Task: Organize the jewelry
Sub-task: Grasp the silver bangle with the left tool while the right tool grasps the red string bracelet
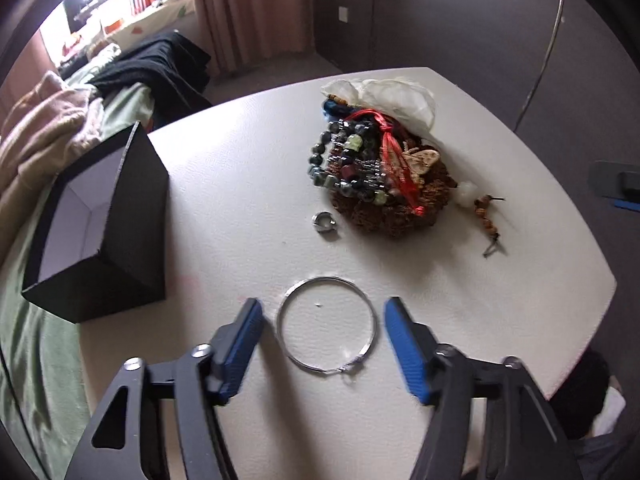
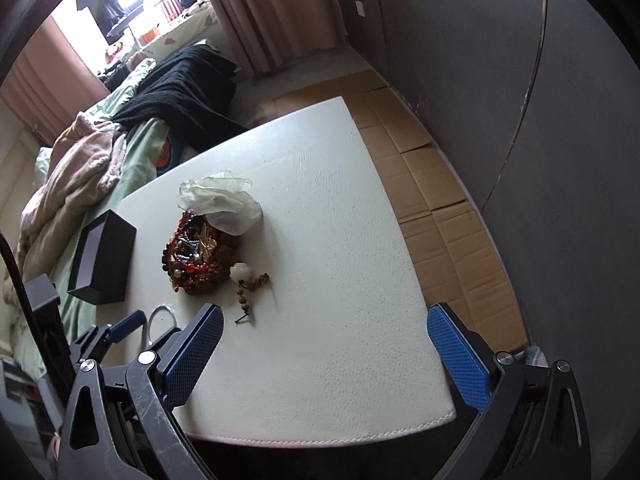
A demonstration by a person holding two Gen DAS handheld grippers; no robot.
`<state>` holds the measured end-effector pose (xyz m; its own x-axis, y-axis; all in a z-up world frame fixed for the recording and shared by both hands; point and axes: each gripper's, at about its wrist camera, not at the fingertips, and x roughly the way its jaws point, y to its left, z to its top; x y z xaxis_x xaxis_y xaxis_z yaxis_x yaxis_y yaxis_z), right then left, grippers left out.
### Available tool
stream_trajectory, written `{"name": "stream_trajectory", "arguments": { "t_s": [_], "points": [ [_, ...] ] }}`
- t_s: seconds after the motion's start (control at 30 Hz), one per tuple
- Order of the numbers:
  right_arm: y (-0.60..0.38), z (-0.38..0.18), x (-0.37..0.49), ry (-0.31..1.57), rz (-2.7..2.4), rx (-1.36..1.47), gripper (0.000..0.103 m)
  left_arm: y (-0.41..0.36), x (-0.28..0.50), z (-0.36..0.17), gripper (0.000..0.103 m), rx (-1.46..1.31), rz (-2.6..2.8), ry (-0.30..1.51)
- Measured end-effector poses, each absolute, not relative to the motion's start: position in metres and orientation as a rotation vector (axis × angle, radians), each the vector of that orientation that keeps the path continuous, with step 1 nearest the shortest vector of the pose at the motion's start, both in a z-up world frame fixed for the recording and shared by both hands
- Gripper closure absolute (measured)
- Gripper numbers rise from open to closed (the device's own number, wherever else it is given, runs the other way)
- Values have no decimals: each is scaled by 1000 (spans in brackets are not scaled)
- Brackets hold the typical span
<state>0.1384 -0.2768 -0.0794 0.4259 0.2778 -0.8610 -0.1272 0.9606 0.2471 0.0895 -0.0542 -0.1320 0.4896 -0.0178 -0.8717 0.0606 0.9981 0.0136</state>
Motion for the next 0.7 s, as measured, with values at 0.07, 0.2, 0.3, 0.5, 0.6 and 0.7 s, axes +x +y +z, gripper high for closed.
{"name": "stream_trajectory", "arguments": {
  "t_s": [0.07, 0.2, 0.3, 0.5, 0.6, 0.7],
  "points": [
    [-273, -84, 143, 1118, 259, 155, 0, -55, 92, -131, 51, 46, -44, 1074],
    [-266, -93, 152, 1147, 279, 171, 6, -53, 96, -124, 51, 29, -60, 1058],
    [-259, -96, 155, 1160, 308, 198, 12, -46, 96, -111, 51, 10, -60, 1016],
    [-248, -98, 162, 1159, 373, 296, 31, -26, 101, -90, 51, -86, -43, 955],
    [-238, -97, 168, 1144, 407, 343, 38, -19, 102, -79, 51, -122, -41, 922],
    [-224, -95, 175, 1131, 462, 396, 49, -11, 103, -71, 51, -149, -37, 893]
  ]
}}
